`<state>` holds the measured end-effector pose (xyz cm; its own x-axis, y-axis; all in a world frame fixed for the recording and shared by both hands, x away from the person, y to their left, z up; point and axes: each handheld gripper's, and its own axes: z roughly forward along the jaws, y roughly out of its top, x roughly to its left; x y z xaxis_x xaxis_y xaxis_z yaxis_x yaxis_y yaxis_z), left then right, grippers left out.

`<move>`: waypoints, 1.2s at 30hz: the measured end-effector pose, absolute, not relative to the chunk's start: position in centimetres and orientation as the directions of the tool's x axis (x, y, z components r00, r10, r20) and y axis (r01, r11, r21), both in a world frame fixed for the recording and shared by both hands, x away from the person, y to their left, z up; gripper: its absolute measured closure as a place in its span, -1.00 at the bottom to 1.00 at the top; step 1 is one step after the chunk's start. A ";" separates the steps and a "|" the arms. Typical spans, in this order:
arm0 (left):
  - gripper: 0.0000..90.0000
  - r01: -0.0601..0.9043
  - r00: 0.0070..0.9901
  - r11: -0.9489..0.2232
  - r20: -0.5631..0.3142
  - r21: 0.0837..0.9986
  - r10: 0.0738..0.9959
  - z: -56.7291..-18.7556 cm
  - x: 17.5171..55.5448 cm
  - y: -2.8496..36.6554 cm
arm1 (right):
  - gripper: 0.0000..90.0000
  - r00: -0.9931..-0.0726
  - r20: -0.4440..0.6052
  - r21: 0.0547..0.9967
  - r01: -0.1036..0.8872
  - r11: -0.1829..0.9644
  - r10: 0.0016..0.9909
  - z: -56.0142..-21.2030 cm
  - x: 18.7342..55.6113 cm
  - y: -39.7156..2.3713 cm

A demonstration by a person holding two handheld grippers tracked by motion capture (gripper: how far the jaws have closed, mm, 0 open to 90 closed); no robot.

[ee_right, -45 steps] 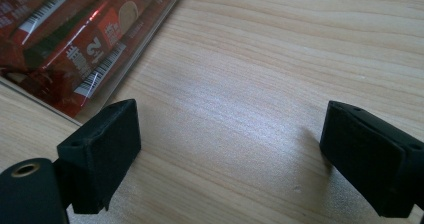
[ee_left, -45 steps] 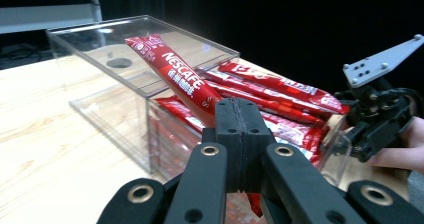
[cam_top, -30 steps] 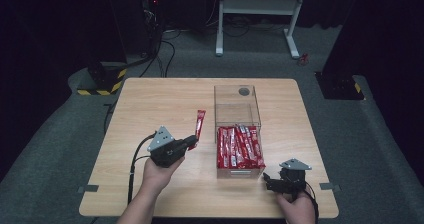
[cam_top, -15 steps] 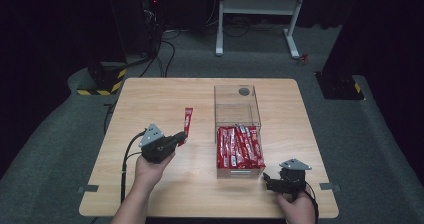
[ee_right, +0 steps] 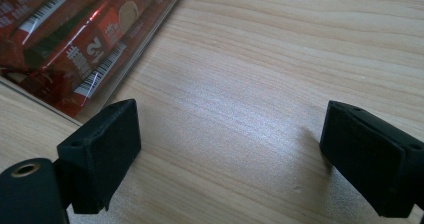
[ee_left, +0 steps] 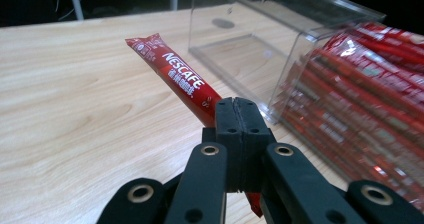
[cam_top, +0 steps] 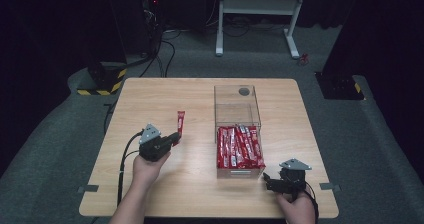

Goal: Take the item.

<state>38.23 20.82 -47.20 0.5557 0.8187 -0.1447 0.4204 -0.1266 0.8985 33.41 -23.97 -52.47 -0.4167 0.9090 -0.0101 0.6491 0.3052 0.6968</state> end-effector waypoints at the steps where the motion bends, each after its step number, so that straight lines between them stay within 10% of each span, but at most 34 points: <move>1: 1.00 0.428 0.553 -0.130 -0.145 0.894 0.821 -47.4 38.4 20.8 | -0.80 -0.417 -0.010 0.697 0.649 0.305 0.909 -52.5 33.4 -24.0; 36: 0.99 0.527 0.555 -0.249 -0.107 0.812 0.825 -51.8 40.0 19.0 | -0.80 -0.416 -0.011 0.697 0.649 0.305 0.909 -52.5 33.4 -24.0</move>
